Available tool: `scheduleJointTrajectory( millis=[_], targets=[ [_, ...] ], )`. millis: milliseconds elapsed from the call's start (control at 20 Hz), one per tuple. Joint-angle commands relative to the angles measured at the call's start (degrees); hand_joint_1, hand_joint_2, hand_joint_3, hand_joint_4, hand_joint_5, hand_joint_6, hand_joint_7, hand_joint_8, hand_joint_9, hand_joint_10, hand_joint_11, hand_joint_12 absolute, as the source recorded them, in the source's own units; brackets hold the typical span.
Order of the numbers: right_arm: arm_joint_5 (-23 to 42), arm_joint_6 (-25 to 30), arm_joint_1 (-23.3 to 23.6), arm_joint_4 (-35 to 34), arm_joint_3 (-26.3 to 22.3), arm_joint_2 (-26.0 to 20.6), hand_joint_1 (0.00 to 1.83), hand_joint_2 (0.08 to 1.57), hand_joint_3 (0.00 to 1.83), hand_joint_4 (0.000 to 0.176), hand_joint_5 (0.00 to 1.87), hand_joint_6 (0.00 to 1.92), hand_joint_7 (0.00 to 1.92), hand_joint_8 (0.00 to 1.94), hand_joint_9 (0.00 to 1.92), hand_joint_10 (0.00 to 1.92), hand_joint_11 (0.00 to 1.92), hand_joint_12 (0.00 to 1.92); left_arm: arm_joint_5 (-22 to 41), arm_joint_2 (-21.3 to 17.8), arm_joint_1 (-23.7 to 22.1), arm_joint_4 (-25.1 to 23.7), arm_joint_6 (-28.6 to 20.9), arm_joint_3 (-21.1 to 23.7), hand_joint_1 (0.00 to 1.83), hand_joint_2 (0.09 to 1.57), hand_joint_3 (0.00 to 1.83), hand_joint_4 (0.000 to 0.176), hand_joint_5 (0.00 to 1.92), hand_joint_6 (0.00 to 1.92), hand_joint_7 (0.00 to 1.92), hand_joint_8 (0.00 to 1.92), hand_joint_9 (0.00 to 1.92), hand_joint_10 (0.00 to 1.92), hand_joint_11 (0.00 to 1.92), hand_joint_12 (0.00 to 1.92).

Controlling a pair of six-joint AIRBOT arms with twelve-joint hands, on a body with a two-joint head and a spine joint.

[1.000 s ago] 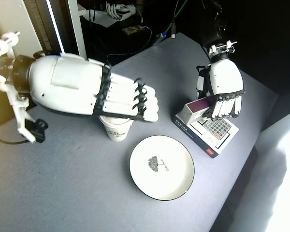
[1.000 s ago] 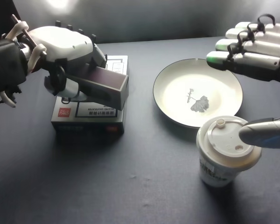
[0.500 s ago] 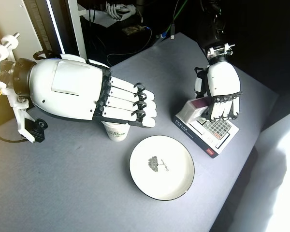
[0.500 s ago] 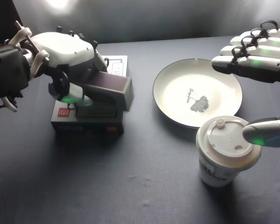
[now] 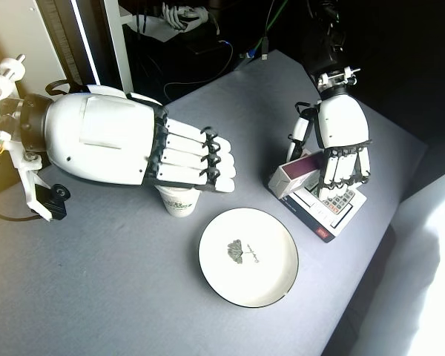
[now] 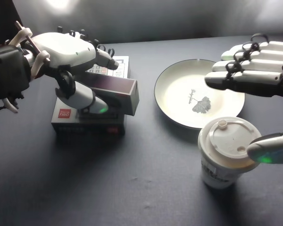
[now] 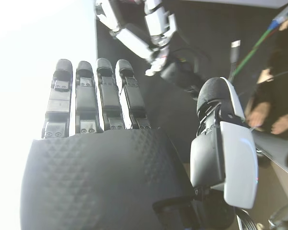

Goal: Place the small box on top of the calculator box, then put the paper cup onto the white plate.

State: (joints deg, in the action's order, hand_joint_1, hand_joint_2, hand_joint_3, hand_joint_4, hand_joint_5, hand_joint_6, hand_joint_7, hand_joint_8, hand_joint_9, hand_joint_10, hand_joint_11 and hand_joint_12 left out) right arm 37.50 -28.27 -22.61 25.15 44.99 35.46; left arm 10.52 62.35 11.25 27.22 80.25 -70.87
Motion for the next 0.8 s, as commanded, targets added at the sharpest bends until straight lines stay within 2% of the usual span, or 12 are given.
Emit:
scheduleJointTrajectory(
  millis=[0, 100, 200, 400, 500, 600, 750],
  targets=[
    [5.3, 1.06, 1.19, -0.87, 0.27, -0.25, 0.11, 1.13, 0.0, 0.0, 0.14, 0.0, 0.08, 0.0, 0.03, 0.0, 0.0, 0.12, 5.92, -0.96, -0.22, -0.51, -0.11, 0.04, 0.52, 0.97, 0.0, 0.0, 0.23, 0.0, 0.27, 0.0, 0.28, 0.0, 0.0, 0.76],
    [3.86, 5.56, 2.26, 3.39, 0.79, 0.49, 0.11, 1.11, 0.0, 0.0, 0.09, 0.0, 0.04, 0.0, 0.0, 0.0, 0.0, 0.04, 5.94, -0.97, -0.35, -0.37, -0.11, 0.13, 0.51, 0.93, 0.0, 0.0, 0.18, 0.0, 0.23, 0.0, 0.25, 0.0, 0.0, 0.67],
    [1.04, 6.89, 3.81, 6.61, 0.78, 1.17, 0.27, 0.98, 0.0, 0.0, 0.04, 0.0, 0.0, 0.0, 0.0, 0.0, 0.0, 0.0, 5.95, -1.3, -0.43, -0.19, -0.11, 0.5, 0.39, 0.93, 0.0, 0.0, 0.11, 0.0, 0.2, 0.0, 0.21, 0.0, 0.0, 0.55],
    [-0.91, 14.44, 5.37, 13.45, 0.78, 1.86, 0.36, 0.83, 0.0, 0.0, 0.0, 0.0, 0.0, 0.0, 0.0, 0.0, 0.0, 0.0, 6.92, -2.59, -0.56, 1.48, 0.38, 2.33, 0.33, 0.92, 0.0, 0.0, 0.13, 0.0, 0.23, 0.0, 0.25, 0.0, 0.0, 0.59],
    [-2.64, 15.97, 5.95, 15.46, 0.86, 2.69, 0.46, 0.79, 0.0, 0.0, 0.0, 0.0, 0.0, 0.0, 0.0, 0.0, 0.0, 0.0, 7.25, -3.84, -1.0, 3.35, 1.97, 4.09, 0.34, 0.92, 0.0, 0.0, 0.16, 0.01, 0.25, 0.01, 0.27, 0.01, 0.0, 0.62],
    [-3.09, 18.77, 6.35, 18.59, 0.92, 3.34, 0.64, 0.76, 0.0, 0.0, 0.0, 0.0, 0.0, 0.0, 0.0, 0.0, 0.0, 0.0, 7.28, -4.75, -1.39, 3.71, 1.97, 5.45, 0.3, 0.94, 0.0, 0.0, 0.16, 0.01, 0.26, 0.01, 0.27, 0.01, 0.0, 0.63],
    [-5.26, 19.61, 7.22, 21.44, 0.97, 4.8, 0.66, 0.75, 0.0, 0.0, 0.0, 0.0, 0.0, 0.0, 0.0, 0.0, 0.0, 0.0, 7.44, -6.64, -2.05, 3.73, 1.59, 7.99, 0.3, 0.94, 0.0, 0.0, 0.16, 0.01, 0.26, 0.01, 0.27, 0.01, 0.0, 0.62]
  ],
)
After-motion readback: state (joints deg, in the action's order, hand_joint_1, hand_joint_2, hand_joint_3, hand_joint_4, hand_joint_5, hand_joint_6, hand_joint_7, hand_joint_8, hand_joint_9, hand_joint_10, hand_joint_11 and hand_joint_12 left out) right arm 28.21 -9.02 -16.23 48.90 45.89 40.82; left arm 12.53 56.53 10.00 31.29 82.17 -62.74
